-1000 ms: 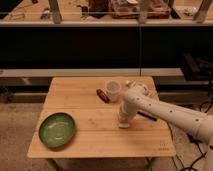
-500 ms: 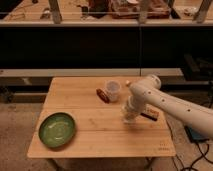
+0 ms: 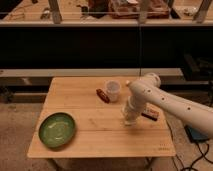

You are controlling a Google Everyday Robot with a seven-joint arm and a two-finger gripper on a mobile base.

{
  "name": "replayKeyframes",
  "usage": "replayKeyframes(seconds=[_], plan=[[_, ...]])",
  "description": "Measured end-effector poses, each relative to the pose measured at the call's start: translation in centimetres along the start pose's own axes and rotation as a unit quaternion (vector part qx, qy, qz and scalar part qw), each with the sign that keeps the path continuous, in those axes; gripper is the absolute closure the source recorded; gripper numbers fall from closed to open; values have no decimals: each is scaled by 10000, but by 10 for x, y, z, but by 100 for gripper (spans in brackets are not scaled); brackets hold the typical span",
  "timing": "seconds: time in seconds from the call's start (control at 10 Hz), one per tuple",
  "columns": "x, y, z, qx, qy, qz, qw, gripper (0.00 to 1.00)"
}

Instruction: Wipe the white sponge on the table

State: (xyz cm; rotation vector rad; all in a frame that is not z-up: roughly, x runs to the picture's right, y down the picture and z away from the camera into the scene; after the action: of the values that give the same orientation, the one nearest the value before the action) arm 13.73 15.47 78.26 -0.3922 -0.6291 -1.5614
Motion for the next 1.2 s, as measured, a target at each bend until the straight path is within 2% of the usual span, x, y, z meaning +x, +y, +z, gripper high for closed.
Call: replayKeyframes(seconds=[0.1, 0.2, 0.4, 0.5, 1.2], plan=[[-4, 1, 15, -7, -35, -71, 10000, 100], [-11, 2, 45, -15, -73, -243, 9997, 100], [-22, -3, 83, -75, 0, -659, 9978, 100], [-25, -9, 91, -116, 55, -865, 9962, 100], [-34, -8, 82, -125, -61, -877, 9961, 100]])
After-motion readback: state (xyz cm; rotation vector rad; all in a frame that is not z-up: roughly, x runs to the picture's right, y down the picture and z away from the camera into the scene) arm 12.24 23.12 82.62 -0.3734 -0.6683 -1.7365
